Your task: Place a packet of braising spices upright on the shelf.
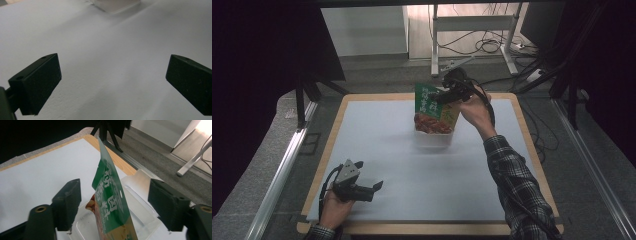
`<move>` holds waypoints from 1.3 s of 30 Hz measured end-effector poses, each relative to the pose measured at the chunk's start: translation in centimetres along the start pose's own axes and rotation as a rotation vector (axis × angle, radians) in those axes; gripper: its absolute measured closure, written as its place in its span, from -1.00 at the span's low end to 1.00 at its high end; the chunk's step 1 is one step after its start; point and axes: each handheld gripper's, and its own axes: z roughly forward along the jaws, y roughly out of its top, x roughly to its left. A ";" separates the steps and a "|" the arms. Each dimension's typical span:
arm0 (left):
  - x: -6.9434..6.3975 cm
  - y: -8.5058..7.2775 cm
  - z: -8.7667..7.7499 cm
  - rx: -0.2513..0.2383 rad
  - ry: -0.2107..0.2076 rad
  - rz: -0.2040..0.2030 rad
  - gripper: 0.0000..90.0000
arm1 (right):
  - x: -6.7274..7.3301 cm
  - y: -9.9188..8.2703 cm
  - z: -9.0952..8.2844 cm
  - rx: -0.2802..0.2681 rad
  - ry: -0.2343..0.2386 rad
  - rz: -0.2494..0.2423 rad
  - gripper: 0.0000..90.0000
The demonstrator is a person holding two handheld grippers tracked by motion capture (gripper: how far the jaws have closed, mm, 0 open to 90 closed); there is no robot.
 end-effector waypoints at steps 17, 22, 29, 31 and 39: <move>-0.6 0.2 -0.1 0.004 0.010 0.029 -0.96 | 0.0 -0.2 -1.3 -0.028 0.016 -0.005 -0.57; -0.2 0.3 -0.3 -0.009 0.000 -0.016 -0.96 | -0.2 -0.4 -1.8 -0.043 0.020 0.002 -0.61; -0.2 0.2 -0.1 -0.002 -0.008 -0.009 -0.95 | -0.6 -0.7 -2.5 -0.057 0.047 0.025 -0.69; -0.2 0.2 0.0 -0.002 -0.019 -0.007 -0.95 | -0.6 -0.8 -2.7 -0.061 0.042 0.029 -0.71; 0.0 0.1 0.1 -0.004 -0.048 -0.033 -0.96 | -0.6 -1.5 -3.4 -0.070 0.025 0.025 -0.82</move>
